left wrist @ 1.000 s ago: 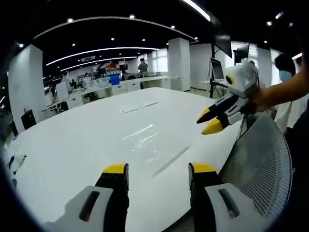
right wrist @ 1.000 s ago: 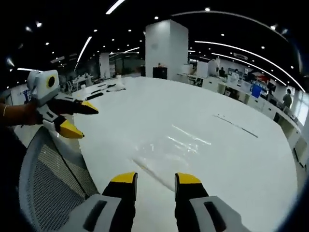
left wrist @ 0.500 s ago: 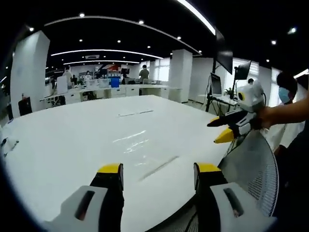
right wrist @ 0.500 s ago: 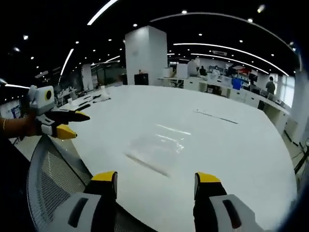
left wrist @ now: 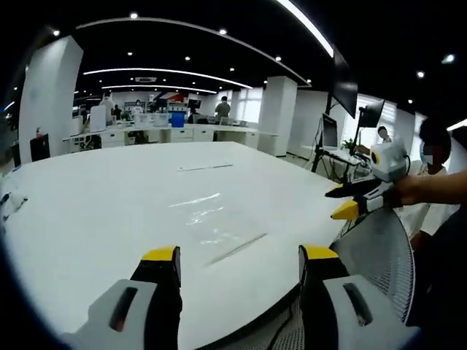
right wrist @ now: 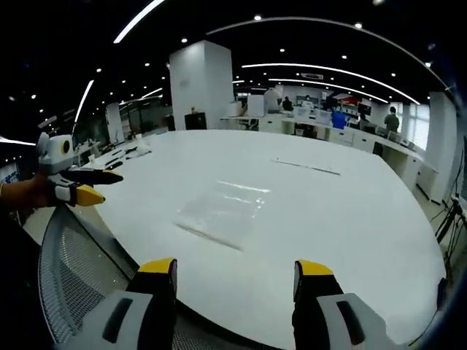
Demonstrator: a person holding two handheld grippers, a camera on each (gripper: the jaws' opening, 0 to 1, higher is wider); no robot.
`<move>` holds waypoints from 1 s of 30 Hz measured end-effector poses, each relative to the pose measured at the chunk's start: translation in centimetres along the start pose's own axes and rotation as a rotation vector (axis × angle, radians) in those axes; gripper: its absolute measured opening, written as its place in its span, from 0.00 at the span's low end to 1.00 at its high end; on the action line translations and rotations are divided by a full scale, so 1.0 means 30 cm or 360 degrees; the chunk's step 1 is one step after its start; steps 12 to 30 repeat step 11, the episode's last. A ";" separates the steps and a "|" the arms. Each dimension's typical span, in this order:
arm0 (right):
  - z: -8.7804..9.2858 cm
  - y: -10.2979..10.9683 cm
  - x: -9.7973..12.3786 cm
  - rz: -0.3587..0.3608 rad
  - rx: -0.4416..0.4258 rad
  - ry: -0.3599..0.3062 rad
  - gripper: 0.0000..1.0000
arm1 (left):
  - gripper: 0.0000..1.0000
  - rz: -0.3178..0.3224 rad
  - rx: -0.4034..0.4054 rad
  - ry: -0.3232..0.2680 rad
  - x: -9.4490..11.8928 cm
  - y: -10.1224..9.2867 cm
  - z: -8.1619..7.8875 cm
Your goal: Open the resealable bag by pulling the two sides of the seal apart until the entire bag opening is separated and visibly accessible.
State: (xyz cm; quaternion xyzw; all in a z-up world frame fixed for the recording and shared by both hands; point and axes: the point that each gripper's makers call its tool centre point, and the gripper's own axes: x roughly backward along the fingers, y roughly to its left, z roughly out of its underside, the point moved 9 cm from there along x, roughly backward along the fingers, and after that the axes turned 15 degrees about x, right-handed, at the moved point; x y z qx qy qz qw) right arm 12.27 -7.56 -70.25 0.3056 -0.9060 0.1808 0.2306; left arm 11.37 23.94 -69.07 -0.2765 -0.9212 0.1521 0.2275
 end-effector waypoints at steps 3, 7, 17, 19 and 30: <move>0.003 0.006 -0.005 0.0005 0.0019 0.0010 0.63 | 0.64 0.0000 -0.0001 0.0012 -0.001 0.001 0.003; 0.009 0.003 -0.003 0.0015 0.0008 0.0028 0.62 | 0.64 0.0007 -0.0013 0.0022 -0.002 -0.001 0.006; 0.008 0.002 -0.002 0.0004 -0.0031 0.0008 0.62 | 0.63 0.0015 -0.0031 0.0039 -0.006 -0.006 0.009; 0.008 0.002 -0.002 0.0004 -0.0031 0.0008 0.62 | 0.63 0.0015 -0.0031 0.0039 -0.006 -0.006 0.009; 0.008 0.002 -0.002 0.0004 -0.0031 0.0008 0.62 | 0.63 0.0015 -0.0031 0.0039 -0.006 -0.006 0.009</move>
